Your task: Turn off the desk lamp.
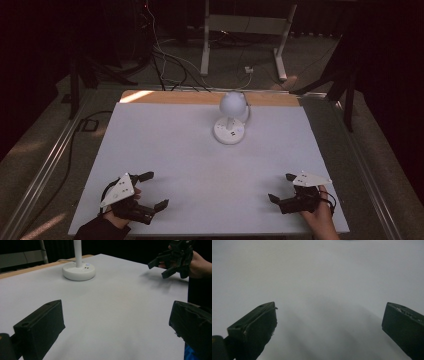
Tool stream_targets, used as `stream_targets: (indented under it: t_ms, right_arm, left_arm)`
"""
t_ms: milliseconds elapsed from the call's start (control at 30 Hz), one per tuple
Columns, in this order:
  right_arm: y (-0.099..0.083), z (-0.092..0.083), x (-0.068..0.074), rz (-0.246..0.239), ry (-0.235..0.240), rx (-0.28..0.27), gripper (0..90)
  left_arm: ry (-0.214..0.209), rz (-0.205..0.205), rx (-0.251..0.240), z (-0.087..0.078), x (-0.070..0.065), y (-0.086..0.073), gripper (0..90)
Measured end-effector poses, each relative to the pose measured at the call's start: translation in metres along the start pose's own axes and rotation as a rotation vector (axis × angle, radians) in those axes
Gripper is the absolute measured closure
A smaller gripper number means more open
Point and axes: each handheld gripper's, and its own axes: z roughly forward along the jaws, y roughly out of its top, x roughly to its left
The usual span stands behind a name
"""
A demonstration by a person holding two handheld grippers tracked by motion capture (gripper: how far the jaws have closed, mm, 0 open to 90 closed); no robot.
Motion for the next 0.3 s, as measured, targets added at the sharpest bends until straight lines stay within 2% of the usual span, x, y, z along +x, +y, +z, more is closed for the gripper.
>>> stream_targets:
  t_ms: [133, 300]
  right_arm:
    - [0.0014, 0.003, 0.0024, -0.015, 0.014, 0.005, 0.0]
    - [0.0019, 0.0011, 0.0027, -0.008, 0.012, -0.006, 0.0]
  left_arm:
    - [0.0, -0.003, -0.003, -0.0003, 0.0005, 0.0, 0.6]
    - [0.001, -0.003, -0.004, -0.0005, 0.0, 0.0001, 0.5]
